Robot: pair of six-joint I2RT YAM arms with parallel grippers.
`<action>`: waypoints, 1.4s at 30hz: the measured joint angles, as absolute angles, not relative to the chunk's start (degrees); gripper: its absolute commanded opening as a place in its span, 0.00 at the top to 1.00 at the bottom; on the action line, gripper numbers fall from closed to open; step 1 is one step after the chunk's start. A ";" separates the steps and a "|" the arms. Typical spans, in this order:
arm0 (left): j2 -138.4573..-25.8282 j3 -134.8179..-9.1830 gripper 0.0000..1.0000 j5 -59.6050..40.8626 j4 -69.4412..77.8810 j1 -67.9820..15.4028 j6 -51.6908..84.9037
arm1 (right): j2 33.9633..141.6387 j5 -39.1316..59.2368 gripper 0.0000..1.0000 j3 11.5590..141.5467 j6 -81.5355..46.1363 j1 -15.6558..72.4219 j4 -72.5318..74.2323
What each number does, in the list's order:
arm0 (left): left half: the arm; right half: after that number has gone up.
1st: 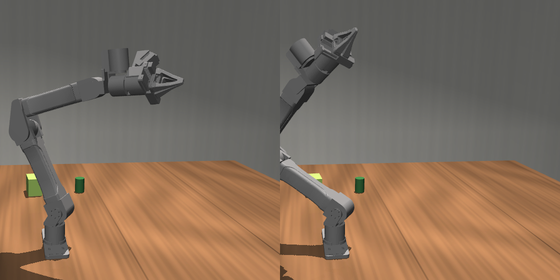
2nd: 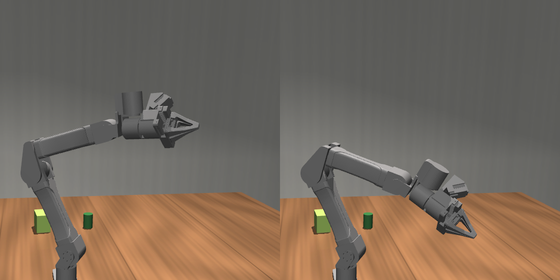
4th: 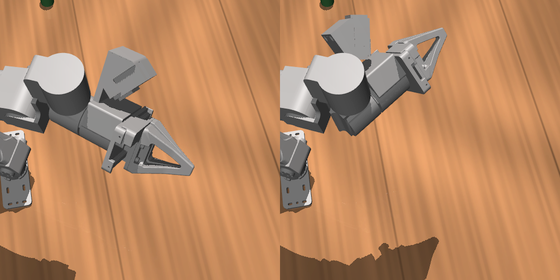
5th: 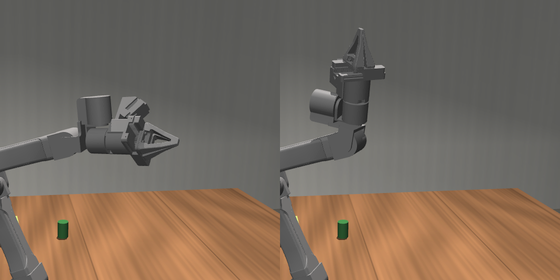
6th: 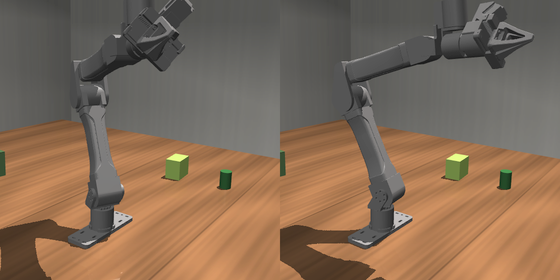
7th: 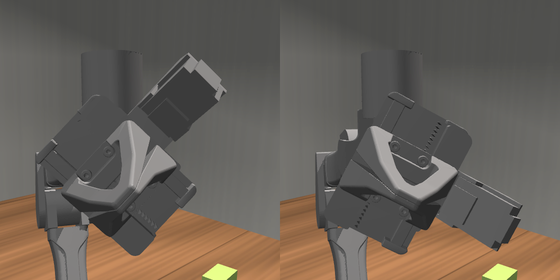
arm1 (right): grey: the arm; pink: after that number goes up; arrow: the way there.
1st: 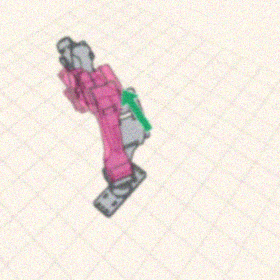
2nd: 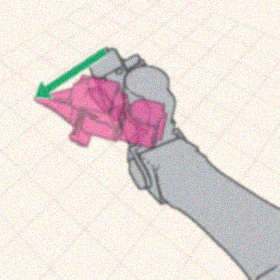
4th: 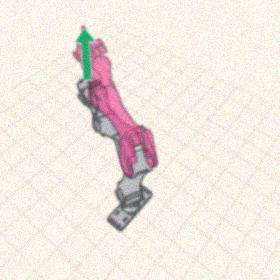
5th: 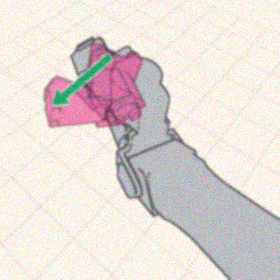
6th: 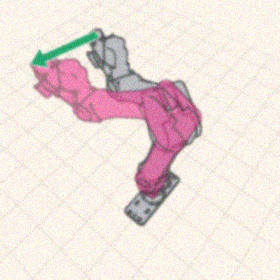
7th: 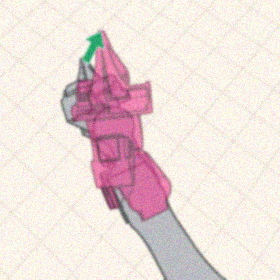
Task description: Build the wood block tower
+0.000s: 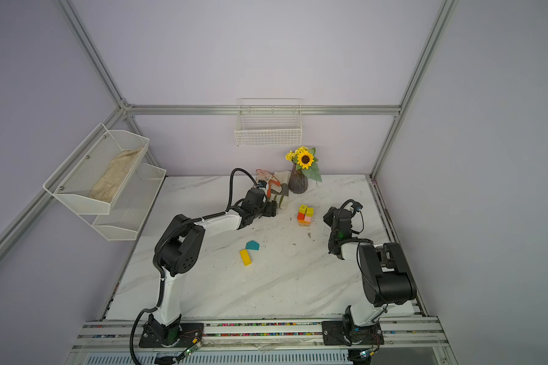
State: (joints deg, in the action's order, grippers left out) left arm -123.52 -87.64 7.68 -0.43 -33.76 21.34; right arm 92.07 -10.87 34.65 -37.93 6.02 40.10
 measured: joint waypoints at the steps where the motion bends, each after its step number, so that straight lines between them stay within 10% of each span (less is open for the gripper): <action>1: -124.22 -88.64 0.22 7.60 -1.21 -33.76 21.50 | 92.36 -10.90 0.42 34.68 -38.13 6.02 40.12; 42: -142.41 -115.07 0.30 -7.05 -10.00 -36.91 23.49 | 106.96 4.01 0.53 45.15 -34.02 6.00 37.82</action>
